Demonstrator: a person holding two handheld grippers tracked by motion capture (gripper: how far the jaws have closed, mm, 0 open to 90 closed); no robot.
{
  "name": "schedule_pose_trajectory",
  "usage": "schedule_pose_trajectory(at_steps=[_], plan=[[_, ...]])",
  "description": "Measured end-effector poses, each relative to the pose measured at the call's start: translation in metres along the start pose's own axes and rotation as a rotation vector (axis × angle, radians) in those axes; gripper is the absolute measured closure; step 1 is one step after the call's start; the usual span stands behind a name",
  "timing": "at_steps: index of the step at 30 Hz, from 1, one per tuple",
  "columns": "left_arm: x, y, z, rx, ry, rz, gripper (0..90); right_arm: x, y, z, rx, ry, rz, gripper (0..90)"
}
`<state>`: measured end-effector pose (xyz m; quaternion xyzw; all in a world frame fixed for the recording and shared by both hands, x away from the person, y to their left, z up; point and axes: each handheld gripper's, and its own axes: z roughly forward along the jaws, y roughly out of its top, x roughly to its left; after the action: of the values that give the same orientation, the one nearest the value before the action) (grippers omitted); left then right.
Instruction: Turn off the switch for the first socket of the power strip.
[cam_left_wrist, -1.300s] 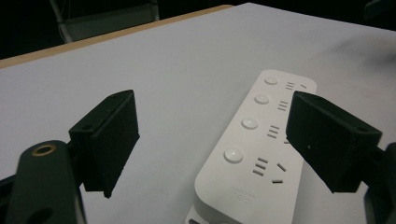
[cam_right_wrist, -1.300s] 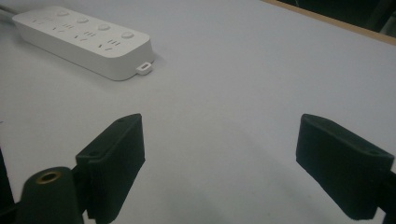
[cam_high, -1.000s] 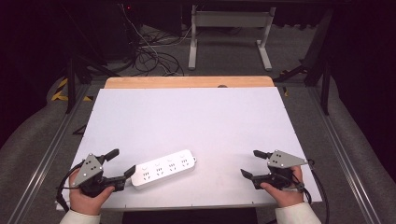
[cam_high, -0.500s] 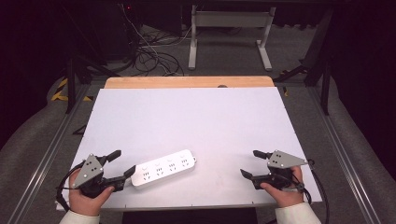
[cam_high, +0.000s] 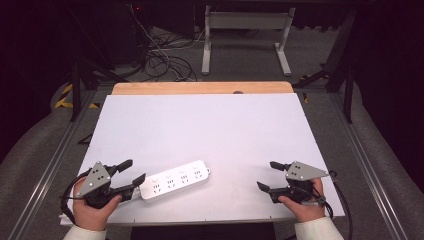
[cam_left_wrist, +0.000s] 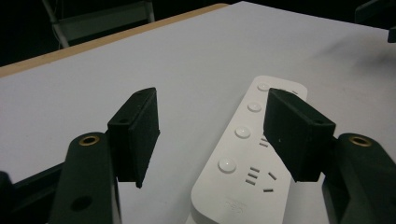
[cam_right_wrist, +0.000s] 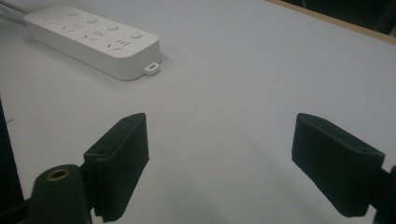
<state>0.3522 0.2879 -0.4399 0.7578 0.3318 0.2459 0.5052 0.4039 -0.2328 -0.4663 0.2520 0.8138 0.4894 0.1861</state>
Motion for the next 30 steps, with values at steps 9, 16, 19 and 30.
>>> schedule_pose_trajectory(at_steps=[9,16,19,30], plan=[[-0.001,0.013,0.007,0.021,-0.007,-0.007,40.9,0.001,0.001,0.0,-0.007,0.013,-0.006,22.1],[-0.002,0.024,0.018,0.035,-0.034,0.013,42.6,0.001,0.001,0.0,-0.011,0.016,-0.005,22.5],[-0.005,0.028,0.023,0.037,-0.045,0.011,42.6,0.001,0.0,0.0,-0.01,0.017,-0.005,22.4],[-0.01,0.046,0.039,0.079,-0.075,0.04,42.6,0.001,0.0,0.002,-0.002,0.027,-0.005,22.4]])
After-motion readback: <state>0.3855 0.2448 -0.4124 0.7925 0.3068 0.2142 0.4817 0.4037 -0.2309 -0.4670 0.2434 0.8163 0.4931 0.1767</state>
